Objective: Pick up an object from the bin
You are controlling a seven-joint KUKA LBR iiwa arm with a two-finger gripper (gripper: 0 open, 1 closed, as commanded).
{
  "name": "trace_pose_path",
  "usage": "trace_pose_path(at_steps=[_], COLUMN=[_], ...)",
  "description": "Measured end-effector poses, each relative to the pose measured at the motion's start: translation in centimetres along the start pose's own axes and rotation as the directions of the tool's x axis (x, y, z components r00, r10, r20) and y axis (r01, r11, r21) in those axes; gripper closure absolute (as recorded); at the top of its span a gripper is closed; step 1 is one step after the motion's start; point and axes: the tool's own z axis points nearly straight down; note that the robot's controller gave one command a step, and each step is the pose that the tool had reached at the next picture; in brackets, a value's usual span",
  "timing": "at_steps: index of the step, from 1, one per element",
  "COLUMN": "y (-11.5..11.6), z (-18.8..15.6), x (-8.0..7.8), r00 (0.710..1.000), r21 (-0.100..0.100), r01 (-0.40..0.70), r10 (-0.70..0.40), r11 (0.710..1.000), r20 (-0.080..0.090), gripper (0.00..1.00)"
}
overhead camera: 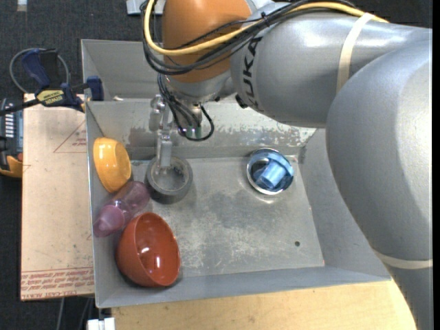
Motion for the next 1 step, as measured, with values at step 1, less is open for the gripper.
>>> trace_pose_path(at_steps=[1], y=[-0.12], z=[-0.44], x=[-0.19], r00=[1.0], r21=[-0.001], r01=[-0.004], r10=[0.004], r11=[1.0], r20=[0.007], gripper=[0.0])
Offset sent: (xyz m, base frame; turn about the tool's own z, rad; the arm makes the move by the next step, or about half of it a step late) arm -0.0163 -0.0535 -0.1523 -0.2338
